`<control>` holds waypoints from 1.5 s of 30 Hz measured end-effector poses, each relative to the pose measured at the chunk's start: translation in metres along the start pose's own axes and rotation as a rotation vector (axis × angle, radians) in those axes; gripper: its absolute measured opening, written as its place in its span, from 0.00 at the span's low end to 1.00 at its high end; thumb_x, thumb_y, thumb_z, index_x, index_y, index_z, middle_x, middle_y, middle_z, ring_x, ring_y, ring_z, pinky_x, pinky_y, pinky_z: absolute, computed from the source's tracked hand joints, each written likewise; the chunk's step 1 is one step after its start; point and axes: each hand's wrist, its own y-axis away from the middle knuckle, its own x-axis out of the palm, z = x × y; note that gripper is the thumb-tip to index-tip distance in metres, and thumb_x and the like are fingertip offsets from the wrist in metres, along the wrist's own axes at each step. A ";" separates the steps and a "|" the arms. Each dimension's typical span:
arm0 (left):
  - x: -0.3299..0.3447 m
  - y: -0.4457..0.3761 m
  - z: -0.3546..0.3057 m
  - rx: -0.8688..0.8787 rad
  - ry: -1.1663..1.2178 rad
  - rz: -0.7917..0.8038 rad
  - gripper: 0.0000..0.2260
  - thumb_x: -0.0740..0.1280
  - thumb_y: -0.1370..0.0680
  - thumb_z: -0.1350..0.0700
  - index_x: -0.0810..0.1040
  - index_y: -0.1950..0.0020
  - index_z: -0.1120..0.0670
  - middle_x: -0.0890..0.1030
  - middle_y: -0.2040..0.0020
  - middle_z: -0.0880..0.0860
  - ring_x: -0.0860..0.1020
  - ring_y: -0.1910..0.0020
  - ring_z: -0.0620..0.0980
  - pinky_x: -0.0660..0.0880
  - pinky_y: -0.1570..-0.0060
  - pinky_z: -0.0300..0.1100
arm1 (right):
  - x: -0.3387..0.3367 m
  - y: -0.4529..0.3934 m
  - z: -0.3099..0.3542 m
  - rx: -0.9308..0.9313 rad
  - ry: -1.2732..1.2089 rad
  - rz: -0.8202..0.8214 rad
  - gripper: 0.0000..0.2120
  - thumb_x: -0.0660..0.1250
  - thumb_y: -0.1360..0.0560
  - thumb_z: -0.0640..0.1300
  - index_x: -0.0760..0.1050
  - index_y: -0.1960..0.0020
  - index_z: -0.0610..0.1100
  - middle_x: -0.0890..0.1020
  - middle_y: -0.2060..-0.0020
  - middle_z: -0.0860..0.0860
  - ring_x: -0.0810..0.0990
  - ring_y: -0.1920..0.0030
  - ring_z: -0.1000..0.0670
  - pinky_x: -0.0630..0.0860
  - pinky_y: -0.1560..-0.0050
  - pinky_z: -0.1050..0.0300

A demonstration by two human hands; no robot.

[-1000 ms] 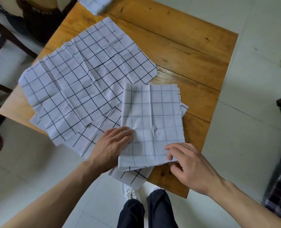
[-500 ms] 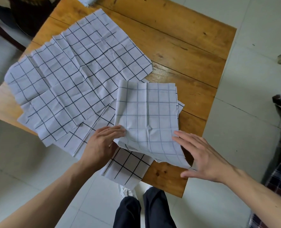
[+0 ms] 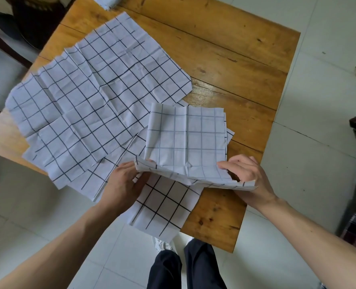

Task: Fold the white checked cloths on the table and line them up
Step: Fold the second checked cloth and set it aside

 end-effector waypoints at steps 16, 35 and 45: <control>-0.010 -0.008 0.002 -0.229 -0.012 -0.036 0.10 0.70 0.24 0.67 0.85 0.52 0.53 0.77 0.56 0.42 0.76 0.55 0.46 0.75 0.54 0.43 | 0.009 0.006 0.008 0.262 -0.161 -0.102 0.07 0.73 0.28 0.44 0.85 0.51 0.46 0.81 0.57 0.51 0.79 0.56 0.51 0.71 0.57 0.60; -0.008 -0.049 -0.016 -0.610 0.005 -0.056 0.10 0.68 0.21 0.53 0.80 0.62 0.51 0.81 0.69 0.48 0.79 0.68 0.49 0.72 0.69 0.41 | 0.004 -0.021 0.026 0.679 -0.337 -0.087 0.06 0.73 0.25 0.45 0.81 0.60 0.50 0.82 0.66 0.56 0.79 0.63 0.57 0.72 0.68 0.65; 0.000 -0.054 -0.017 -0.658 -0.061 -0.105 0.10 0.68 0.22 0.51 0.78 0.63 0.50 0.80 0.71 0.48 0.79 0.67 0.50 0.78 0.65 0.46 | -0.003 -0.028 0.031 0.753 -0.291 0.007 0.08 0.73 0.26 0.41 0.77 0.62 0.49 0.78 0.70 0.54 0.76 0.68 0.55 0.70 0.70 0.69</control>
